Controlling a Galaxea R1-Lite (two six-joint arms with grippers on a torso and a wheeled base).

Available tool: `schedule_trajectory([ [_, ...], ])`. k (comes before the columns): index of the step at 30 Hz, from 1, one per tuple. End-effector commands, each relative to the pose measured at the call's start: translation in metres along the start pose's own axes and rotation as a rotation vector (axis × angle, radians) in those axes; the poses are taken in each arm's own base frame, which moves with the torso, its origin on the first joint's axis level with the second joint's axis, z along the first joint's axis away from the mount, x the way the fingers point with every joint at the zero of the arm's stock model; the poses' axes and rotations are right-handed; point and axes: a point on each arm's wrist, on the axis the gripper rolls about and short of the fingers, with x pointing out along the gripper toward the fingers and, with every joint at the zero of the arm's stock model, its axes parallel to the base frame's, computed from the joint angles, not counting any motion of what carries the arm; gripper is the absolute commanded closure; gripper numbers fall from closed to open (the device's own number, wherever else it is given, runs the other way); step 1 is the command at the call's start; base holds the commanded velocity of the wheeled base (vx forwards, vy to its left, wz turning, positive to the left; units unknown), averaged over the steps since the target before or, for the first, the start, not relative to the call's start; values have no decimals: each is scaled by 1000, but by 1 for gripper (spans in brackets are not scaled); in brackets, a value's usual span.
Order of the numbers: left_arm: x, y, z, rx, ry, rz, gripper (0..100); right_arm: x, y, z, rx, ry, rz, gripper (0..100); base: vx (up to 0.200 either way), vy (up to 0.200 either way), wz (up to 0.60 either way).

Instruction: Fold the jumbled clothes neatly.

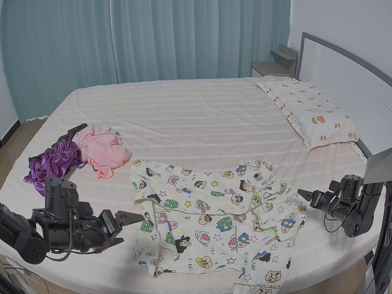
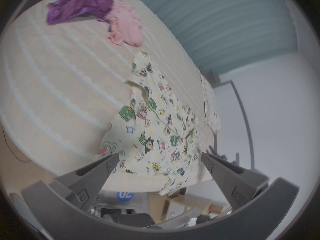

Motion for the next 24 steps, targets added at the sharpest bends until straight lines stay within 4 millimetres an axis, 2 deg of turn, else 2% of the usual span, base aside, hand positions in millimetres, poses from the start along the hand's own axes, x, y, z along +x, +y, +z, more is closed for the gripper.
schedule_trajectory([
  [1, 61, -11, -14, 154, 140, 124, 0, -42, 35, 1, 41, 19, 74, 0, 0, 0, 0],
  [4, 83, 0, -18, 262, 176, 207, 0, -53, 38, -10, 55, 52, 77, 0, 0, 0, 0],
  [5, 83, 0, -18, 262, 176, 207, 0, -53, 38, -10, 55, 52, 77, 0, 0, 0, 0],
  [7, 92, 8, -22, 392, 202, 283, 0, -61, 36, -20, 60, 84, 68, 0, 0, 0, 0],
  [12, 95, 0, -32, 479, 220, 283, 0, -65, 36, -24, 65, 116, 81, 0, 0, 0, 0],
  [17, 103, -4, -31, 571, 237, 276, 0, -65, 35, -29, 69, 155, 96, 0, 0, 0, 0],
  [20, 105, -4, -30, 603, 235, 308, 0, -65, 36, -30, 67, 157, 100, 0, 0, 0, 0],
  [21, 109, -4, -28, 687, 232, 400, 0, -65, 36, -30, 65, 157, 101, 0, 0, 0, 0],
  [24, 112, -4, -26, 721, 227, 443, 0, -65, 38, -31, 62, 162, 106, 0, 0, 0, 0],
])
